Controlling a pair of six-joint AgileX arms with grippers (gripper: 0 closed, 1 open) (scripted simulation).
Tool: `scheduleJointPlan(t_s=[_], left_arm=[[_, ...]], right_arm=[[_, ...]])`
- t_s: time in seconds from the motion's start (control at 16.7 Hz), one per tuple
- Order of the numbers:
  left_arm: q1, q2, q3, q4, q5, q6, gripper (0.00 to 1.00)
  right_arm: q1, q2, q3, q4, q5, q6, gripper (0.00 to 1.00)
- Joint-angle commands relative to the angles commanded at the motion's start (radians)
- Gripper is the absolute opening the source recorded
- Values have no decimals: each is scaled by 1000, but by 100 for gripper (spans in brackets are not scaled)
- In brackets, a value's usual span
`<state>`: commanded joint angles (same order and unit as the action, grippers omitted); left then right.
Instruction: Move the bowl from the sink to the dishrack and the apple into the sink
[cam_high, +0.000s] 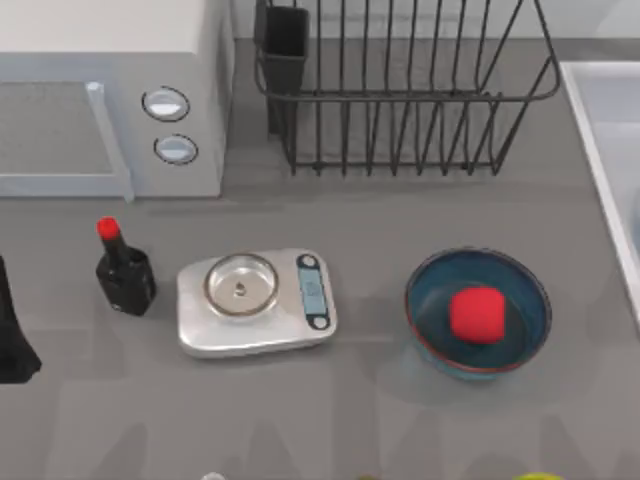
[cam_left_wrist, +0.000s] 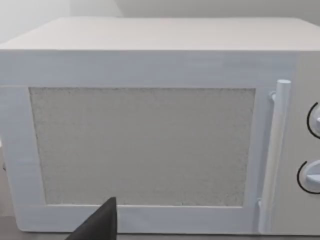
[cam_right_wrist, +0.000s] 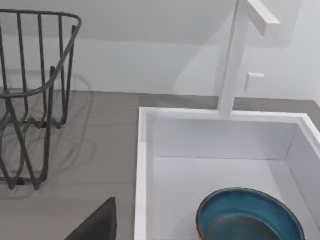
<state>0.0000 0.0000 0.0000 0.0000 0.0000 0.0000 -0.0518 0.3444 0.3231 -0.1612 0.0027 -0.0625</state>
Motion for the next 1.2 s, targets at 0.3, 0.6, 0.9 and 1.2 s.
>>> scheduleJointPlan(t_s=[0.3,0.6,0.9,1.2], left_arm=[[0,0,0,0,0,0,100],[0,0,0,0,0,0,100],[0,0,0,0,0,0,100],[0,0,0,0,0,0,100]], right_arm=[[-68,452,420,-214,0,-74,100],[-148,984,911,-471,-4,-153,100],[-227,1509,1388,-729,-12,-221,100],[-292,1942,1772,-945,-22,-270,100]])
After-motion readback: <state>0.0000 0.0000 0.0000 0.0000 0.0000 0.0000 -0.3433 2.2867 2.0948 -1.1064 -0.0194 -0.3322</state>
